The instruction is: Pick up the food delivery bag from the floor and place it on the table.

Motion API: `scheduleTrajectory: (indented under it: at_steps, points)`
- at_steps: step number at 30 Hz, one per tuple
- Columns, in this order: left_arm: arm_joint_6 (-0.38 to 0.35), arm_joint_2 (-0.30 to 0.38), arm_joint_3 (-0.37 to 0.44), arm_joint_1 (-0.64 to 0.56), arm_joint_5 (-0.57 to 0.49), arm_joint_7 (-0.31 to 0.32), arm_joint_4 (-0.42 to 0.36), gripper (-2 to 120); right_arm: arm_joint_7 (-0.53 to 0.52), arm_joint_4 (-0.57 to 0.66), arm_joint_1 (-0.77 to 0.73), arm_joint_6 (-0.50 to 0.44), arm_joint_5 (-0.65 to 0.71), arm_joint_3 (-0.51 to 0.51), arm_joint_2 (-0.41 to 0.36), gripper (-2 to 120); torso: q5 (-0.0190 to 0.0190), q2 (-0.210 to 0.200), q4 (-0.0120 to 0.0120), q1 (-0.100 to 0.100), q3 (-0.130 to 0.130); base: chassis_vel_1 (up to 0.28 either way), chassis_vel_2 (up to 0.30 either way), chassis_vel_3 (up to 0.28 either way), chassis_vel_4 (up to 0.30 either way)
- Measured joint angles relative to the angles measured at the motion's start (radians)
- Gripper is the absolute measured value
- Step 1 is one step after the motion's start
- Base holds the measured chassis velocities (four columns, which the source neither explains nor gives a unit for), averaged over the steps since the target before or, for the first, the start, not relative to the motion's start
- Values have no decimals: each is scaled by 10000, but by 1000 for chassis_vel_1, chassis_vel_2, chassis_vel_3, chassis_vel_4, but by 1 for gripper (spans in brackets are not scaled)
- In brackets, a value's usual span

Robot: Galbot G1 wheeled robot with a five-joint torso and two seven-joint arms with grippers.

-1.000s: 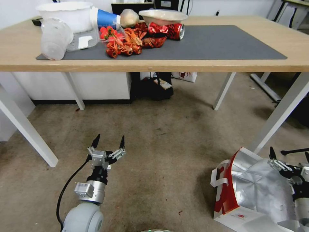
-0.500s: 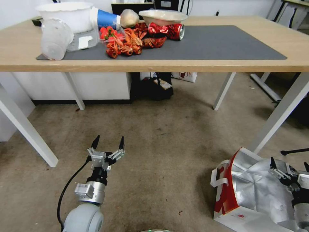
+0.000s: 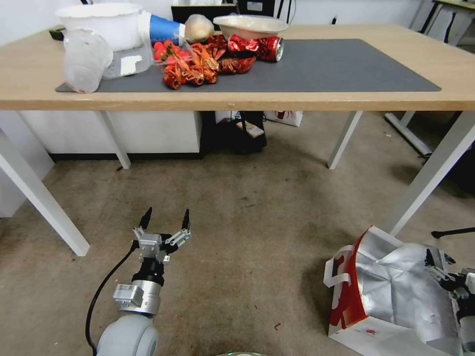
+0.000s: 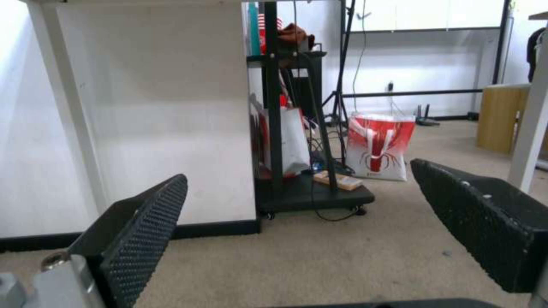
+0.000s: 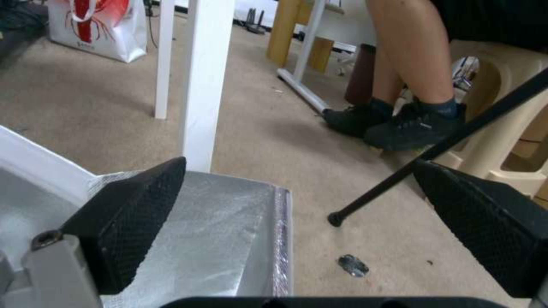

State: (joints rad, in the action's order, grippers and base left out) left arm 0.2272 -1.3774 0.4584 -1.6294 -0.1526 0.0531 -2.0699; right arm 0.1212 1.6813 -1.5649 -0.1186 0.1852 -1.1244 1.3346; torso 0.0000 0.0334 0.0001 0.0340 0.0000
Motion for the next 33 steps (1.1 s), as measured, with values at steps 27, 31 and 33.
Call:
scheduleTrajectory:
  at_steps: [27,31,33]
  points:
    - [34,31,53,39,-18,160,-111,98,-22,-1289,635,367,-139,447,-324,17,0,3,0,0,0,0,0,0,0]
    - [30,40,64,52,-27,162,-111,98,-19,-1279,645,368,-108,456,-312,7,0,2,1,0,0,0,0,0,0]
    - [28,40,69,61,-30,163,-111,98,-19,-1250,645,370,-92,459,-291,0,-1,3,0,1,0,0,0,0,0]
